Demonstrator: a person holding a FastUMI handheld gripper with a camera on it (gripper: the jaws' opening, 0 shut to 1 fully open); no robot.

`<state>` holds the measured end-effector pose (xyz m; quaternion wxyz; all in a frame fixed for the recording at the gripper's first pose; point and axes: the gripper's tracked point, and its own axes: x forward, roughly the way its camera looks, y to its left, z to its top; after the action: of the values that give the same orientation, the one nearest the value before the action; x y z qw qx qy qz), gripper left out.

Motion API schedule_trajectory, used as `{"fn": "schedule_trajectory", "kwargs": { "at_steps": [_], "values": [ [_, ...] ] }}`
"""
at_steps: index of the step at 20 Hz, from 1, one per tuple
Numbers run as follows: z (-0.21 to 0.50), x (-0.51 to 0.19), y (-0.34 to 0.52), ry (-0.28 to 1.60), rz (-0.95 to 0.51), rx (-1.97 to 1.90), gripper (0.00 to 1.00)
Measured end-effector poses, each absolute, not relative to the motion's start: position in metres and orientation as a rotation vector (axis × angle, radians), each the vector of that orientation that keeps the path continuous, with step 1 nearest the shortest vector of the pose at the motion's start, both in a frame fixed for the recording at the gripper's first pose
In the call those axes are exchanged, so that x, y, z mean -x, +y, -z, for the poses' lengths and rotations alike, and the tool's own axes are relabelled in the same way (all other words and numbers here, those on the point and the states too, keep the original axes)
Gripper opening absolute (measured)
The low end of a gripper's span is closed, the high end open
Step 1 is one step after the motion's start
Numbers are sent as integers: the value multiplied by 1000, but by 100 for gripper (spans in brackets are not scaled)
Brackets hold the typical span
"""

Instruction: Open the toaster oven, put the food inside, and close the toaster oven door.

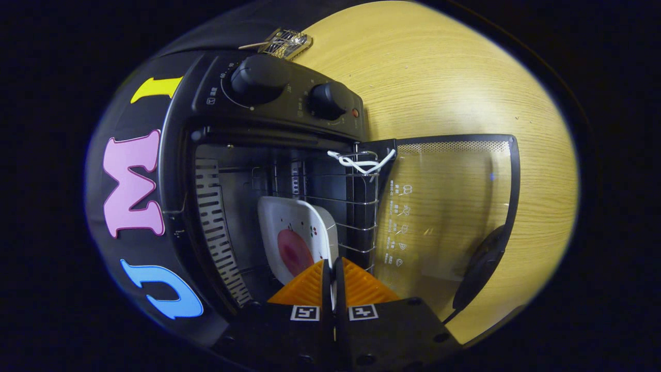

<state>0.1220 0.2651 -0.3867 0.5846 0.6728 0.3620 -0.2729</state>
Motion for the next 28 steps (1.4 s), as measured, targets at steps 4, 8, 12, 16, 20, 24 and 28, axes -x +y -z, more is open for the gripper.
{"fn": "schedule_trajectory", "kwargs": {
  "at_steps": [4, 8, 12, 16, 20, 24, 28],
  "values": [
    [384, -123, 263, 828, 589, -1583, 10],
    [374, -119, 271, 842, 511, -1586, 30],
    [358, -113, 275, 837, 439, -1578, 77],
    [341, -84, 284, 894, 236, -1376, 97],
    [331, -49, 274, 914, 65, -1045, 98],
    [333, -11, 260, 944, -8, -835, 98],
    [331, 13, 258, 906, -112, -505, 98]
  ]
}}
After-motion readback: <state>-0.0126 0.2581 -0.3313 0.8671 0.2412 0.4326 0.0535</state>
